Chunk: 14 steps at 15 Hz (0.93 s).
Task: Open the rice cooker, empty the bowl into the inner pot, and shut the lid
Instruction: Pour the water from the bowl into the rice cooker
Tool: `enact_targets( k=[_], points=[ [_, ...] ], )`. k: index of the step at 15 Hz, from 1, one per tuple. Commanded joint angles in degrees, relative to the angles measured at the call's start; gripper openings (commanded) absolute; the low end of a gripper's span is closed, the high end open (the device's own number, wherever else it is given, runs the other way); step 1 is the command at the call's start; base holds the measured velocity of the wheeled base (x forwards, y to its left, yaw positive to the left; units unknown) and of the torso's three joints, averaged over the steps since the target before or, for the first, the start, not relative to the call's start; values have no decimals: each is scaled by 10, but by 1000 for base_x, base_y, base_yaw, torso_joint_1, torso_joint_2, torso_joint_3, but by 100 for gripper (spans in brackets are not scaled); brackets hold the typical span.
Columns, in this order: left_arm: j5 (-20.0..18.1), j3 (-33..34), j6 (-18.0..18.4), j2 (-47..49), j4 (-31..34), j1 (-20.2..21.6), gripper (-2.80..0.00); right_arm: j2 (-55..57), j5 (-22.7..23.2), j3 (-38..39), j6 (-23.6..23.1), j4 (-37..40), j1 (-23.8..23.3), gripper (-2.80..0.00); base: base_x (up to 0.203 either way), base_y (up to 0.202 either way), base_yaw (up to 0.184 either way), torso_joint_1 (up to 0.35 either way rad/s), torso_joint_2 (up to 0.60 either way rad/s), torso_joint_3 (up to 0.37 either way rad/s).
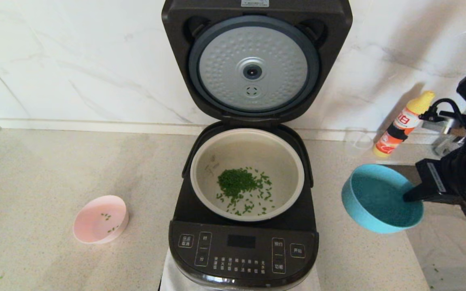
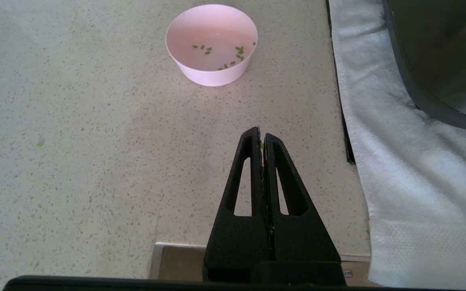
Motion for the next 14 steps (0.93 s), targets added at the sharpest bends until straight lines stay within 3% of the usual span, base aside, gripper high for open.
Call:
enact_targets(
  k=[1, 5, 8, 12, 14],
  points=[
    [0, 0, 0, 0, 0, 0, -280, 13, 0, -79, 6, 46, 26, -280, 0, 0, 0, 0, 0, 0],
    [0, 0, 0, 0, 0, 0, -280, 49, -3, -180, 23, 104, 74, -280, 0, 0, 0, 0, 0, 0],
    [0, 0, 0, 1, 0, 0, -280, 82, -33, -237, 43, 124, 125, -280, 0, 0, 0, 0, 0, 0],
    [0, 0, 0, 0, 0, 0, -280, 113, -93, -247, 51, 100, 185, -280, 0, 0, 0, 0, 0, 0],
    [0, 0, 0, 0, 0, 0, -280, 114, -99, -249, 52, 83, 201, -280, 0, 0, 0, 0, 0, 0]
  ],
)
